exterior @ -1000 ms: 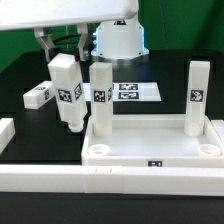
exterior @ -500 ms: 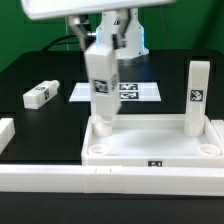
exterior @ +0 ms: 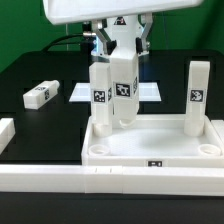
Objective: Assemble desk
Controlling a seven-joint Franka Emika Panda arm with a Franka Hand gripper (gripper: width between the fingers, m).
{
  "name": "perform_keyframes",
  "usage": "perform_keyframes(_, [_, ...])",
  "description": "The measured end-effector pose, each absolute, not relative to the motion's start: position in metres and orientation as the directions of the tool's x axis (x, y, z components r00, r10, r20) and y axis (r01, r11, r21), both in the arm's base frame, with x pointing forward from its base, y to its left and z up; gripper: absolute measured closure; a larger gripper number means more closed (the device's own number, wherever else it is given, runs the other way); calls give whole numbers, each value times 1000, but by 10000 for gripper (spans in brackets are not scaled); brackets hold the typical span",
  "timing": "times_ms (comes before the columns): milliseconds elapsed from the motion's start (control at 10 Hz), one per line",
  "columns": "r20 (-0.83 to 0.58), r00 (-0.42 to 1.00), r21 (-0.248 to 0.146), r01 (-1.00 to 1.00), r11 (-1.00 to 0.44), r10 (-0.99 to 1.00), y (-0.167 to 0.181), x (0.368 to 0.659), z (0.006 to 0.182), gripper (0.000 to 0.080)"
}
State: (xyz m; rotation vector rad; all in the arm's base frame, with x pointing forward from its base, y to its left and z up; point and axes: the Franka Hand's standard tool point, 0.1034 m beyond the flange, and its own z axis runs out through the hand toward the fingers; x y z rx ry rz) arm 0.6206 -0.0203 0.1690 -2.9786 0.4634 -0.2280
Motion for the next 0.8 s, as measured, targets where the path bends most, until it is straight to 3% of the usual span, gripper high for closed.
perform_keyframes(100, [137,941,-137,-291,-947,-309,-17,621,169,508])
perform_keyframes(500, [180,964,-126,-176,-976,-197,52,624,173,508])
perform_keyframes(800, [178,962,-127,-184,-975,-205,54,623,172,508])
